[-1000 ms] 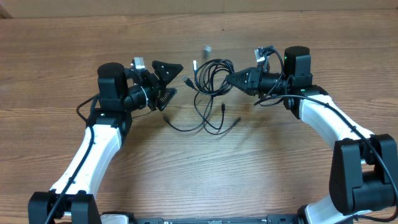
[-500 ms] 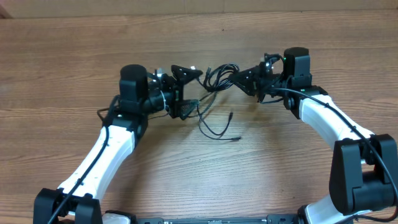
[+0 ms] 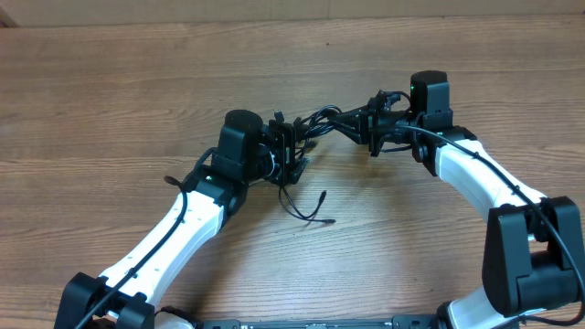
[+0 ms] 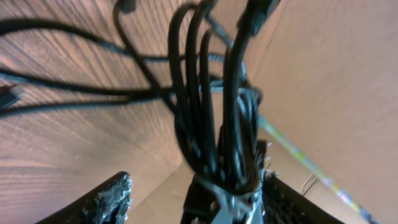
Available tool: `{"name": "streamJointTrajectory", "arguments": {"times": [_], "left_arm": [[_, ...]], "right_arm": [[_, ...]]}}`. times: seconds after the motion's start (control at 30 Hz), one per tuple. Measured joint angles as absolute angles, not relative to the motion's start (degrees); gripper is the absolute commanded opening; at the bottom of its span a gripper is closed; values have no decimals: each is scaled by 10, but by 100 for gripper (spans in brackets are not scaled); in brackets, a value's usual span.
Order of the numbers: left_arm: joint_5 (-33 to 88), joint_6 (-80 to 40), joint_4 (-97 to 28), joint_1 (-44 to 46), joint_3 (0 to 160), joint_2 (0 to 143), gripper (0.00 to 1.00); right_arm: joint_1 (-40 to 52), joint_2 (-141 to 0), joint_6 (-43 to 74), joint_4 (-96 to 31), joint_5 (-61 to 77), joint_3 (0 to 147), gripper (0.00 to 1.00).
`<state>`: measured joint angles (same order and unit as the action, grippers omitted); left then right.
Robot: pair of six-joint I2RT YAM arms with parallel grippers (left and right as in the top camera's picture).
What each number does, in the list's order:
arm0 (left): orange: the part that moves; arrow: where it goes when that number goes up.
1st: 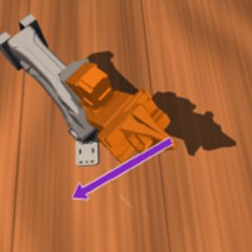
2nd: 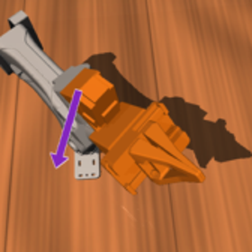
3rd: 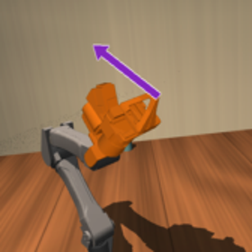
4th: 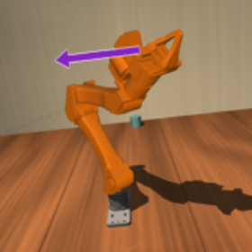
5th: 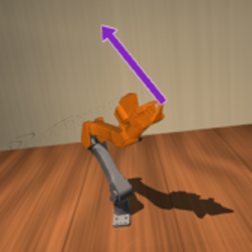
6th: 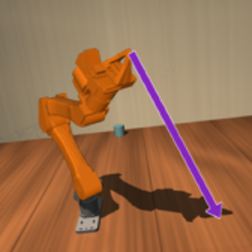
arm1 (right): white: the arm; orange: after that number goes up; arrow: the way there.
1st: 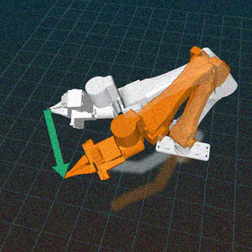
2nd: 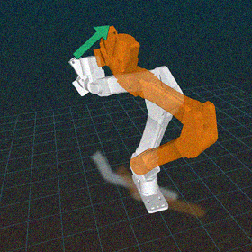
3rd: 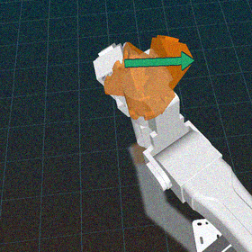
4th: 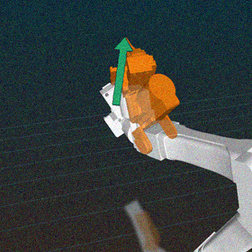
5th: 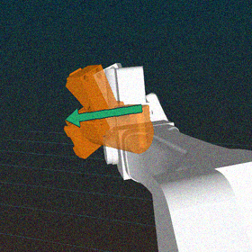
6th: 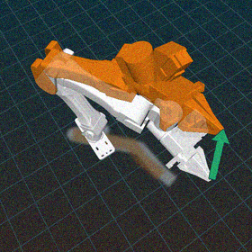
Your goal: Untangle cables
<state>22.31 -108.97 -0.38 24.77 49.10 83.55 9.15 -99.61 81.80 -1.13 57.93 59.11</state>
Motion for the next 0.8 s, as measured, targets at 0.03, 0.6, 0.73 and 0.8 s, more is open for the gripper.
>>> {"name": "streamJointTrajectory", "arguments": {"times": [0.03,0.6,0.73,0.8], "left_arm": [[213,-1093,-4,248,491,835,66],[148,-1135,-24,248,491,835,12],[123,-1095,-50,248,495,835,4],[113,-1055,-55,248,495,835,4]], "right_arm": [[91,-996,822,-11,583,591,4],[147,-996,838,-14,596,591,4],[153,-997,791,-18,579,587,6],[157,-998,742,-20,568,587,13]]}}
